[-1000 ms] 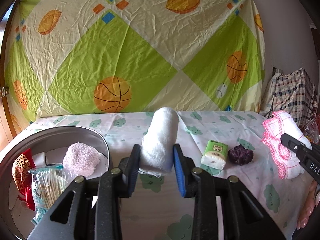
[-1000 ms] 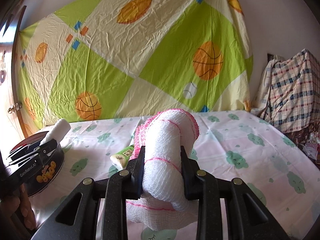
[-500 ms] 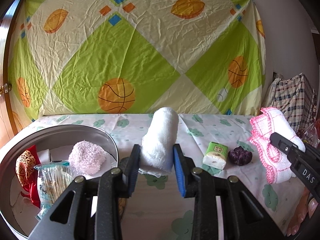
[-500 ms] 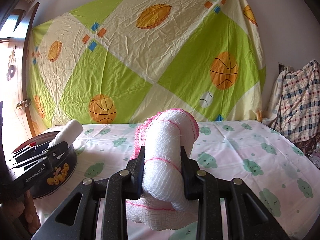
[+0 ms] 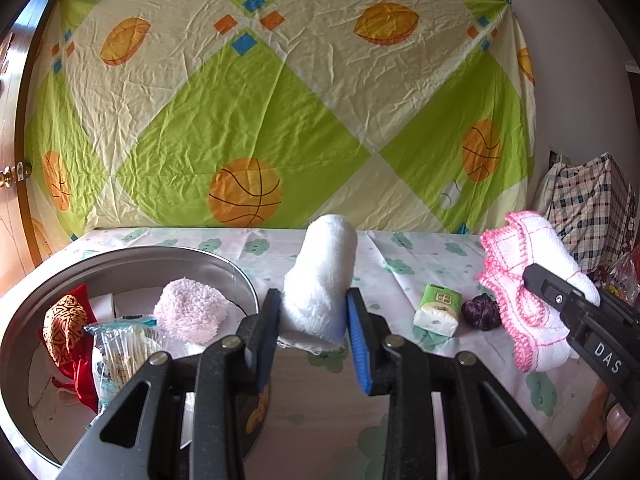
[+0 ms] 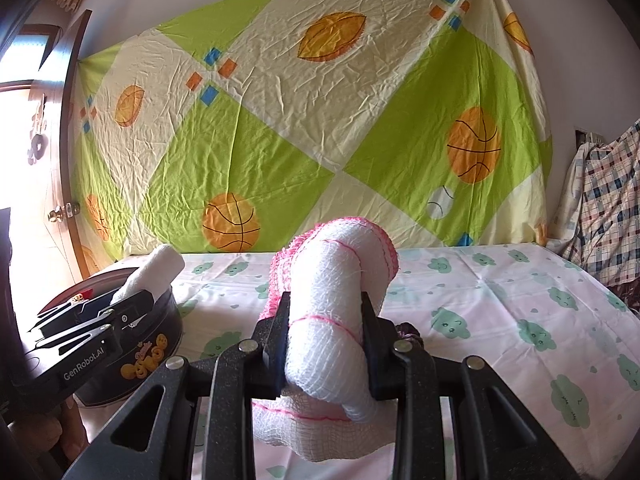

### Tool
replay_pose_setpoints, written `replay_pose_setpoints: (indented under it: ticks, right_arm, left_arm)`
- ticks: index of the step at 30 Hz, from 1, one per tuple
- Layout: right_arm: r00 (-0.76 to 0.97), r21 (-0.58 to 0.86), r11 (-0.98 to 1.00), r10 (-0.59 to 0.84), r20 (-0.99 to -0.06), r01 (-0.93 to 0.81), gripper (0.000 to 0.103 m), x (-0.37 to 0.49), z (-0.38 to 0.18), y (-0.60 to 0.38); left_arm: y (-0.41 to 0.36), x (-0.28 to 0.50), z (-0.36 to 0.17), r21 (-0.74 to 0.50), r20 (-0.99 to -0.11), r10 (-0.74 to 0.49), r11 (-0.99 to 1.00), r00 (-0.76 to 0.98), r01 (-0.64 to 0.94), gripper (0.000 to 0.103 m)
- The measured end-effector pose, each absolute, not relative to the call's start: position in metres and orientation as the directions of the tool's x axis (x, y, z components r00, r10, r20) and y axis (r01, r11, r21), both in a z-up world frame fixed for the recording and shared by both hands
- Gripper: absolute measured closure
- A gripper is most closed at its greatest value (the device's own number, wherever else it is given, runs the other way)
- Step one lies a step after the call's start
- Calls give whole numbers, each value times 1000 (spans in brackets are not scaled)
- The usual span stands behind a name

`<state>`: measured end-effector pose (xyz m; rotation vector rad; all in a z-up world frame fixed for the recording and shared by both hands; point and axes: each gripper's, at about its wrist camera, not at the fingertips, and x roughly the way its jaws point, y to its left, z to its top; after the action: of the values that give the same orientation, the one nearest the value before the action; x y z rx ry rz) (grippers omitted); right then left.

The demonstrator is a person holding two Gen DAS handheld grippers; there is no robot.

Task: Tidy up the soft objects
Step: 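Carry the rolled cloth and gauze towel over the tin with both grippers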

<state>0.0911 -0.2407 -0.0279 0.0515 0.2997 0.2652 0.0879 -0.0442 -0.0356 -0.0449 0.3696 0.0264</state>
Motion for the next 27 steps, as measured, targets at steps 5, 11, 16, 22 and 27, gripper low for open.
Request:
replay_pose_setpoints:
  ticks: [5,11,16,22,27]
  right_arm:
    - [916,86,959,285,-283,-272,71,90,-28,-231]
    - [908,73,953,304,-287,-295,71,89,-29,-218]
    - [905,66,949,314,-288,-308,71,88,-29,-209]
    - [901,63,944,328,-284,-323,71,86,-29,-202]
    - [897,60,940,339,-285,-336,71,86,-29,-197]
  left_arm:
    - [-39,85,-36,-45,-360,22,998,933,-41,72]
    - [-33,81,-36,-55,-358,27,997,934,-49,72]
    - [-29,77,-35,-50,-349,39,997,936,-60,72]
    - [-22,73,-35,-55,-342,50,996,938,-73,72]
    - [-18,70,-34,-57,-339,55,995,939,-79,72]
